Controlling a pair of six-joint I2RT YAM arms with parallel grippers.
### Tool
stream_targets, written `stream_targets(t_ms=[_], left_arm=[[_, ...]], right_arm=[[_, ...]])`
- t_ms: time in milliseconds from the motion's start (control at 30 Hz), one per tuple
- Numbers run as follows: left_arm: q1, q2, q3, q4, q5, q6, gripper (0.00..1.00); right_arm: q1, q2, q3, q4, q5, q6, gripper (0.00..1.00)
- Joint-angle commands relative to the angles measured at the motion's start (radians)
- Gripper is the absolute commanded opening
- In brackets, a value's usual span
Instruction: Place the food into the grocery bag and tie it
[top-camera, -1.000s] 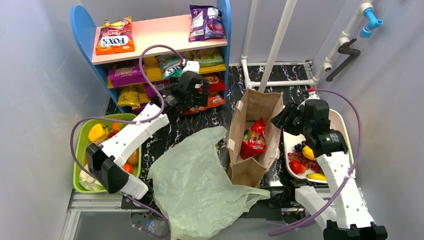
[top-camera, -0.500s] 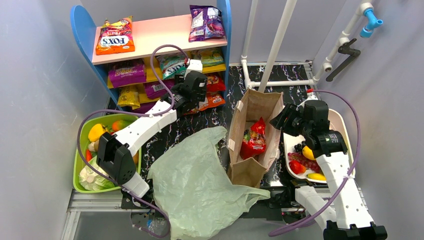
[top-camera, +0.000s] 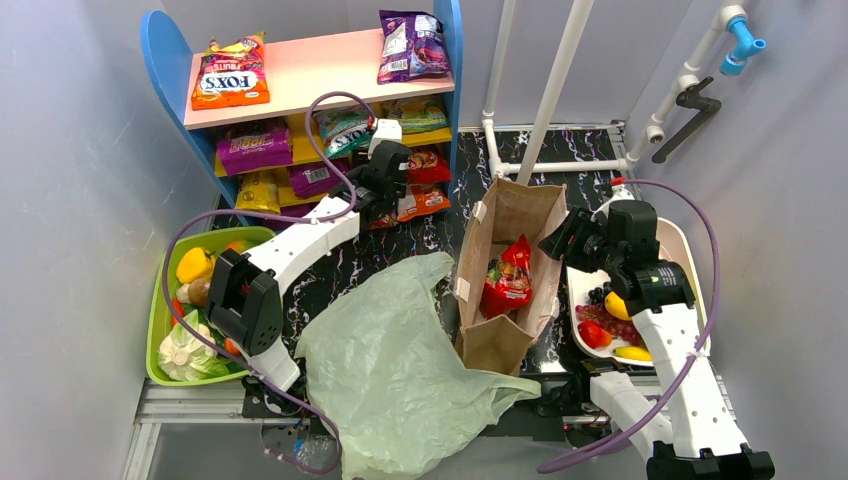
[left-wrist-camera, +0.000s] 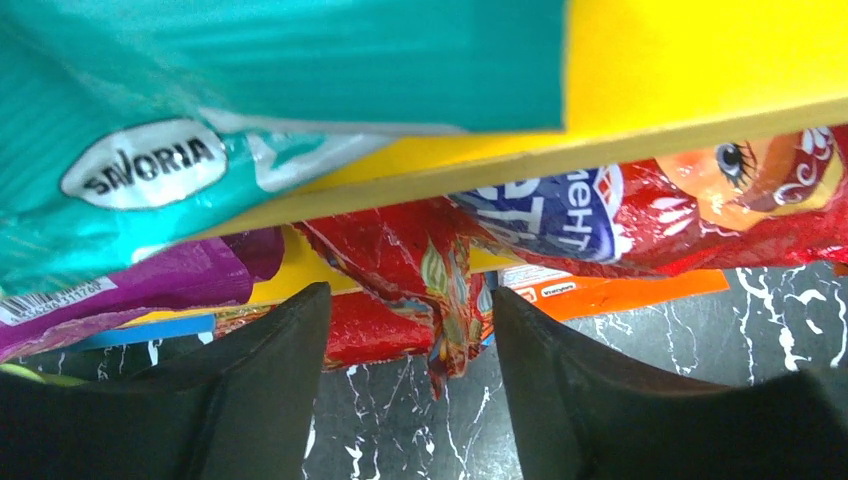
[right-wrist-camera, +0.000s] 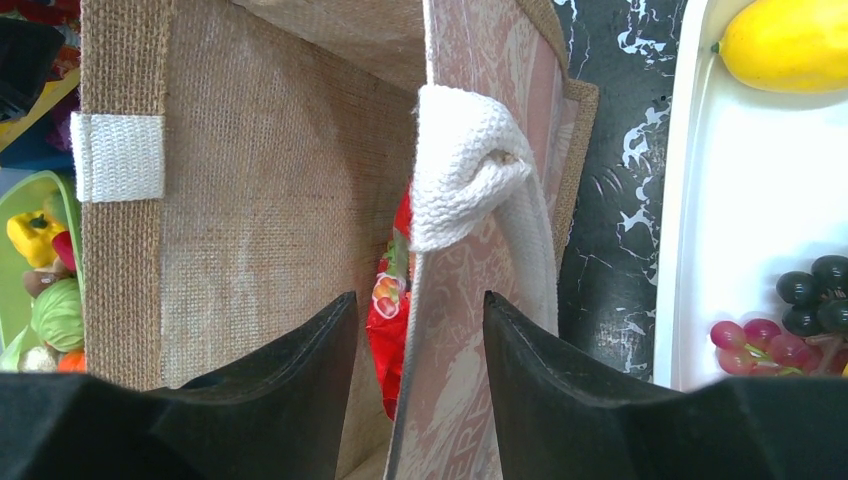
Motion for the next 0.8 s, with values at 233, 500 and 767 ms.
stream_targets(t_ms=[233,500,767], left_arm=[[0.019,0.035,0.006,0.042,-0.013,-0.011,0.47],[0.019,0.043,-0.020,0.087,0.008,0.004,0.16],[0.019,-0.064,-0.132,0.144,0.092,0.003,0.00]], right_arm=[[-0.001,0.003,0.001,0.034,-0.009,-0.025,0.56],[-0.001,0.004,0.002,0.033,-0.006,-0.025,0.56],[-0.001,0.018,0.004,0.037,-0.005,-0.025,0.55]])
